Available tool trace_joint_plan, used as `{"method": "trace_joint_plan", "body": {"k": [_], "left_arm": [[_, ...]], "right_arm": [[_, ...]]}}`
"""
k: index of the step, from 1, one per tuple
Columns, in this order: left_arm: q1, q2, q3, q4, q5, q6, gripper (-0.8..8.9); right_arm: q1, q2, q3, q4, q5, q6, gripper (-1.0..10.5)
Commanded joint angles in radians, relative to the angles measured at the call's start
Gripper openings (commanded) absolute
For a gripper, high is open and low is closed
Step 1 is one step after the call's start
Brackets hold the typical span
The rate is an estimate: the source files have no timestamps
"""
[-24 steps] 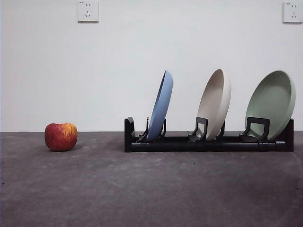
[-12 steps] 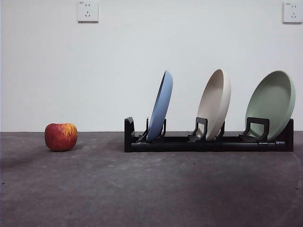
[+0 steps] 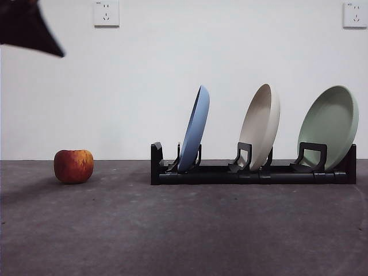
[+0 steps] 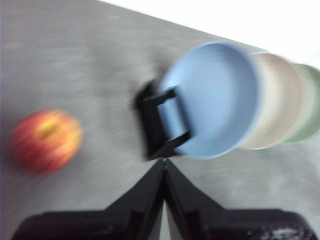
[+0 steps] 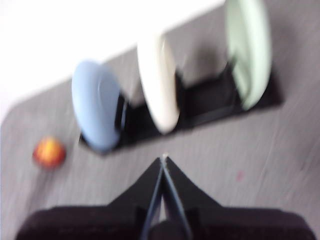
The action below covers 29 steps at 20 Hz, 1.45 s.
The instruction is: Take the blue plate from the plate rack,put the plate on the table,take the apple from the table,put the apple in the plate
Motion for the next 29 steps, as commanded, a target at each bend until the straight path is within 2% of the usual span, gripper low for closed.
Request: {"method": "trace_joint_plan", "body": {"k": [1, 7, 10, 14, 15, 16, 17, 24, 27, 28, 29], "left_arm": [[-0.042, 0.103, 0.137, -0.042, 0.029, 0.011, -0.06], [-0.127, 0.318, 0.420, -0.164, 0.032, 0.051, -0.06], [-0.180, 0.489, 0.643, -0.277, 0.034, 0.071, -0.06], [-0.236, 0.697, 0.911, -0.394, 0.086, 0.079, 0.06], [-0.250, 0.741, 0.966, -0.414, 0.085, 0.079, 0.66], [-0.266, 0.790, 1.024, -0.430, 0.085, 0.078, 1.82], [-0.275, 0.820, 1.054, -0.436, 0.085, 0.074, 2.27], [-0.365, 0.940, 1.086, -0.419, 0.044, 0.072, 2.29], [-0.395, 0.958, 1.086, -0.415, -0.016, 0.072, 2.22], [-0.401, 0.961, 1.086, -0.417, -0.032, 0.073, 1.77], [-0.403, 0.961, 1.086, -0.416, -0.032, 0.078, 0.81]], "right_arm": [[0.005, 0.064, 0.037, -0.059, -0.034, -0.056, -0.1], [0.032, 0.156, 0.095, -0.142, -0.035, -0.116, 0.0], [0.049, 0.187, 0.101, -0.144, -0.092, -0.121, 0.0], [0.060, 0.194, 0.101, -0.156, -0.102, -0.125, 0.0], [0.060, 0.194, 0.101, -0.159, -0.102, -0.130, 0.0], [0.060, 0.195, 0.101, -0.163, -0.102, -0.138, 0.0], [0.060, 0.196, 0.101, -0.166, -0.102, -0.141, 0.0], [0.060, 0.200, 0.101, -0.168, -0.100, -0.150, 0.0], [0.060, 0.200, 0.101, -0.168, -0.100, -0.155, 0.0], [0.060, 0.200, 0.101, -0.167, -0.099, -0.156, 0.0], [0.060, 0.200, 0.101, -0.167, -0.098, -0.158, 0.0]]}}
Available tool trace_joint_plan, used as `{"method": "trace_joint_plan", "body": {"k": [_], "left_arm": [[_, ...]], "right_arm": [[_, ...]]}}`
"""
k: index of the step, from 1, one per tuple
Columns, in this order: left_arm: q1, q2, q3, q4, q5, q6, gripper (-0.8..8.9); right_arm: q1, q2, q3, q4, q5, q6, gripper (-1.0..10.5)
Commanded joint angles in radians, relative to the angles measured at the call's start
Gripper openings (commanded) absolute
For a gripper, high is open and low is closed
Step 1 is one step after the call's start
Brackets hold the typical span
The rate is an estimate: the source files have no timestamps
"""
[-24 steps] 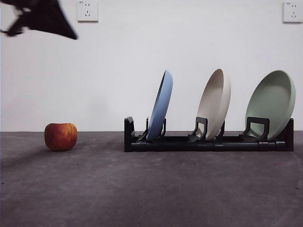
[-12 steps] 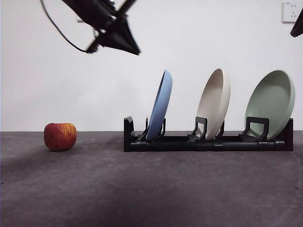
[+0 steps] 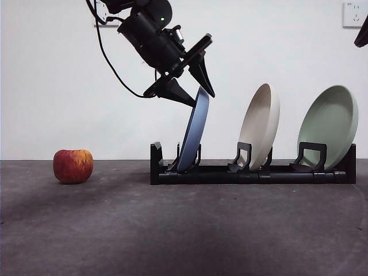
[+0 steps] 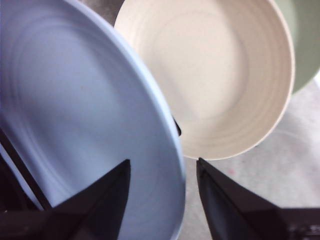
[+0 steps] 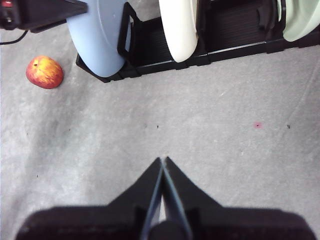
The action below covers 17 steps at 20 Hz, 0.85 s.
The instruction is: Take the blue plate from the plate rack,put the plate on the table,take the apple from the table,put the apple in the plate
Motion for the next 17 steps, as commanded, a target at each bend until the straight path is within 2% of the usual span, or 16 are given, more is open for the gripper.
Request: {"method": "trace_joint_plan", "body": {"k": [1, 17], "left_arm": [[-0.009, 0.017, -0.002, 0.018, -0.014, 0.017, 0.07], [-0.003, -0.055, 0.002, 0.032, 0.011, -0.039, -0.08]], "right_arm": [[0.001, 0.002, 0.002, 0.002, 0.003, -0.019, 0.0], [0.001, 0.021, 0.002, -0.019, 0.026, -0.037, 0.0]]}}
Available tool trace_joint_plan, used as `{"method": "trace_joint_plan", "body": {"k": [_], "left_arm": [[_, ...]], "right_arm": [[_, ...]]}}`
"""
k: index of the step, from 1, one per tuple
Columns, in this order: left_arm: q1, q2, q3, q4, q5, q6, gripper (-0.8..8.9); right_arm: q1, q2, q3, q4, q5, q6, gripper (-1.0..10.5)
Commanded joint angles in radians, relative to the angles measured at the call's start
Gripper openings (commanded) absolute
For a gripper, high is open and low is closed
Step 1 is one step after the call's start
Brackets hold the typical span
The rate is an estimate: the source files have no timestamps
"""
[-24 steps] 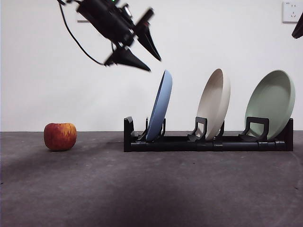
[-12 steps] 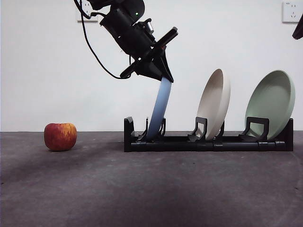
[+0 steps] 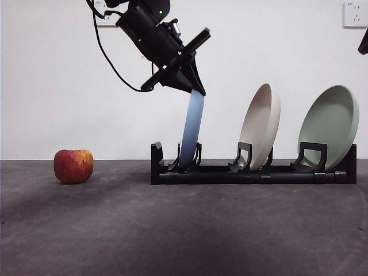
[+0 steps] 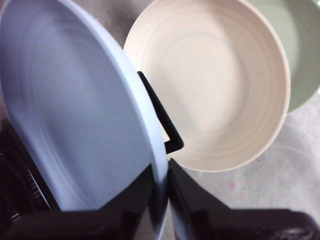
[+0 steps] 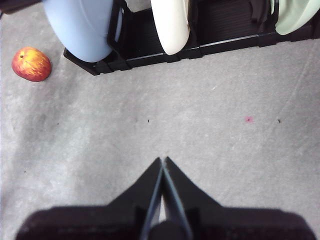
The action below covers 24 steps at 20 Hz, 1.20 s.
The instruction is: Take the blue plate from the plate rack,put the plate on the table,take the apple from the table,put the apple in the plate
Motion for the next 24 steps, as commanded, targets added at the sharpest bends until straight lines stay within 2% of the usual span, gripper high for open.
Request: {"method": "trace_joint_plan", "body": {"k": [1, 8, 12, 14, 17, 20, 23, 24], "left_arm": [[-0.006, -0.048, 0.000, 0.005, 0.028, -0.003, -0.08], [-0.014, -0.195, 0.000, -0.023, 0.080, 0.000, -0.08], [-0.044, -0.299, 0.000, -0.126, 0.061, 0.087, -0.08], [-0.078, -0.350, 0.000, -0.178, 0.002, 0.142, -0.08], [-0.163, -0.412, 0.000, -0.322, -0.175, 0.272, -0.09], [-0.244, -0.441, 0.000, -0.402, -0.240, 0.323, -0.08], [-0.322, -0.444, -0.005, -0.519, -0.401, 0.346, -0.08], [-0.344, -0.444, -0.021, -0.537, -0.425, 0.346, -0.08]], "right_arm": [[0.001, 0.005, 0.002, 0.003, 0.001, -0.011, 0.0], [0.001, 0.005, 0.002, -0.006, 0.000, -0.011, 0.0], [0.001, 0.005, 0.002, -0.029, 0.000, -0.011, 0.0], [0.001, 0.005, 0.002, -0.032, 0.000, -0.011, 0.0], [0.001, 0.005, 0.002, -0.050, 0.000, -0.016, 0.0], [0.001, 0.005, 0.002, -0.063, 0.000, -0.027, 0.0], [0.001, 0.005, 0.002, -0.081, 0.000, -0.029, 0.0], [0.001, 0.005, 0.002, -0.080, 0.000, -0.029, 0.0]]}}
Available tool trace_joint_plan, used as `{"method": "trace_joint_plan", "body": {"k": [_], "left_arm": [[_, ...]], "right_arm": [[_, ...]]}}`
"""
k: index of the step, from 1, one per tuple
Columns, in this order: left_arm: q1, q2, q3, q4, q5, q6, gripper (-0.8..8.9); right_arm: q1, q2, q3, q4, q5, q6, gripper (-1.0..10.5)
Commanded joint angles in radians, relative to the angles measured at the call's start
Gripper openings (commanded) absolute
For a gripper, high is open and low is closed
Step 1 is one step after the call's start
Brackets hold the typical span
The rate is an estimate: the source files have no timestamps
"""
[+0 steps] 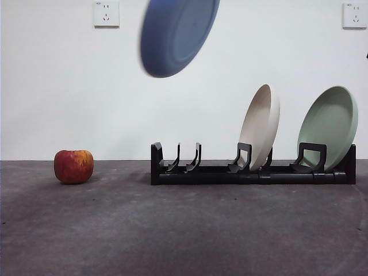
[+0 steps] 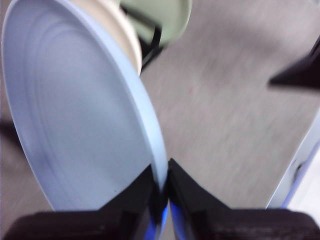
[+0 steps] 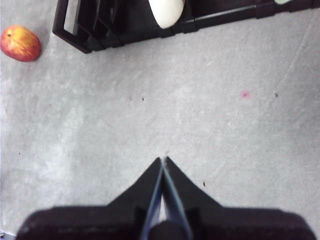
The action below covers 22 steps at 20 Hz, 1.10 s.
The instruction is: Take the blue plate from the plate rack,put the plate on the table,take the apple from the table,put the apple in the plate
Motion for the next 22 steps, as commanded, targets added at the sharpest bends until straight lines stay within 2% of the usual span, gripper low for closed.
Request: {"method": "trace_joint_plan", "body": {"k": [1, 3, 6, 10, 13, 15, 19, 22], "left_arm": [[-0.050, -0.008, -0.047, -0.015, -0.048, 0.027, -0.08], [-0.095, -0.040, -0.156, 0.018, -0.093, 0.016, -0.08], [-0.174, -0.107, -0.423, 0.166, -0.249, -0.045, -0.08], [-0.234, -0.124, -0.735, 0.317, -0.357, -0.095, -0.08], [-0.282, -0.114, -0.931, 0.465, -0.362, -0.077, -0.09], [-0.297, -0.105, -0.997, 0.497, -0.361, -0.077, -0.09], [-0.335, -0.089, -1.015, 0.525, -0.344, -0.049, -0.09], [-0.345, -0.089, -1.015, 0.517, -0.282, -0.050, -0.09]], "right_arm": [[0.001, 0.004, 0.002, 0.003, 0.000, -0.011, 0.0], [0.001, 0.004, 0.002, 0.003, 0.000, -0.011, 0.0], [0.001, 0.003, 0.002, 0.003, -0.001, -0.011, 0.0], [0.001, 0.004, 0.002, 0.003, -0.004, -0.015, 0.0], [0.001, 0.004, 0.002, 0.006, -0.008, -0.018, 0.0], [0.001, 0.004, 0.002, 0.012, -0.008, -0.019, 0.0], [0.001, 0.003, 0.002, 0.026, -0.008, -0.019, 0.0], [0.001, 0.004, 0.002, 0.037, -0.008, -0.019, 0.0]]}}
